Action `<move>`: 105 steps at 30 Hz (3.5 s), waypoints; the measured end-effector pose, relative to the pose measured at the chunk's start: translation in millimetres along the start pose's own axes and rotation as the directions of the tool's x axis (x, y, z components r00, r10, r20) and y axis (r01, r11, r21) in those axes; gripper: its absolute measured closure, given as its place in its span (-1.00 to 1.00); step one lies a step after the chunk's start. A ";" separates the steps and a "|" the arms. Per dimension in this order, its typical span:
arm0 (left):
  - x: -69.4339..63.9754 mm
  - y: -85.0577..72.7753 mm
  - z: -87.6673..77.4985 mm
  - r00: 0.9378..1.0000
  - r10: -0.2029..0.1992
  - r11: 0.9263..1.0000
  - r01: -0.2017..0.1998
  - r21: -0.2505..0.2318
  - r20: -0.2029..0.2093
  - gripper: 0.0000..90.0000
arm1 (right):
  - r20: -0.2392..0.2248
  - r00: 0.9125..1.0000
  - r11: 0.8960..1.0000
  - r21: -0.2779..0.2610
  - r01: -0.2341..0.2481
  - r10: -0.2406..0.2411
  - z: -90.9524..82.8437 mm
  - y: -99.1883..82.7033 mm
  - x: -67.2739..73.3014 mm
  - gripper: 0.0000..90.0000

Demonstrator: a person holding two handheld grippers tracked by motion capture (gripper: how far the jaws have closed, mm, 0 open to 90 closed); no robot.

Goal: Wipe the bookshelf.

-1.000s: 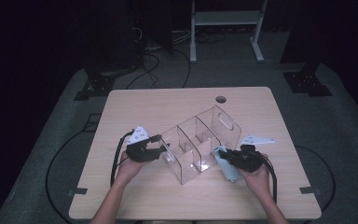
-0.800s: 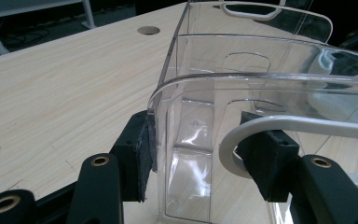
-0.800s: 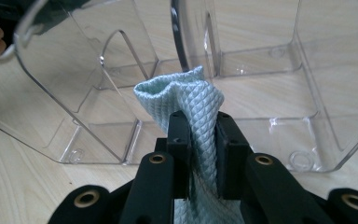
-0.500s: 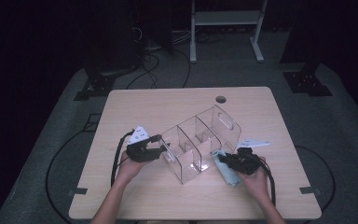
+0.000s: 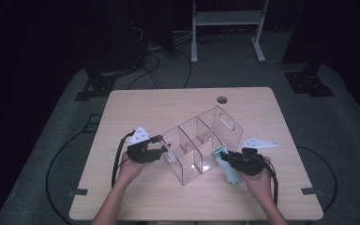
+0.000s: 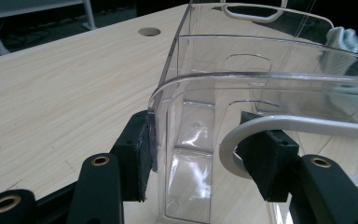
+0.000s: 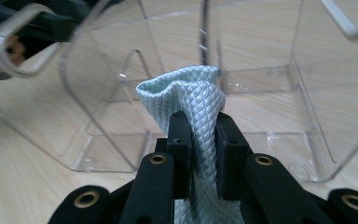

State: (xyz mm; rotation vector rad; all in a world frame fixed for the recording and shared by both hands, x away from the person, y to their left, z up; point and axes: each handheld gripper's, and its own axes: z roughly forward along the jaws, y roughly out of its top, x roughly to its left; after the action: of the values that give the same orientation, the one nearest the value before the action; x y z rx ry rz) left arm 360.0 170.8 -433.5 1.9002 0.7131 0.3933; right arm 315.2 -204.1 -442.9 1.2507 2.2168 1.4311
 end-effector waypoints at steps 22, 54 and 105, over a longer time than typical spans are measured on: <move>-0.2 -0.1 -1.3 1.000 0.006 1.000 -0.006 0.006 0.000 0.03 | -0.178 0.980 0.996 -0.019 0.082 -0.084 -0.5 24.9 50.6 0.74; -0.7 0.3 0.9 1.000 0.008 1.000 -0.008 0.001 -0.012 0.04 | -0.087 0.988 0.991 0.039 0.129 -0.125 27.5 -4.9 57.7 0.74; 0.9 0.6 3.9 1.000 -0.007 1.000 0.006 -0.008 -0.028 0.04 | -0.097 0.989 0.993 0.001 0.116 -0.115 23.1 4.0 57.1 0.73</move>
State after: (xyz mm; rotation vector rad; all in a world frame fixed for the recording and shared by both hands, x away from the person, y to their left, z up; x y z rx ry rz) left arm 363.0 168.4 -434.6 1.8877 0.7351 0.4191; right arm 295.8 -145.9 -437.0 1.0568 2.3170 1.4696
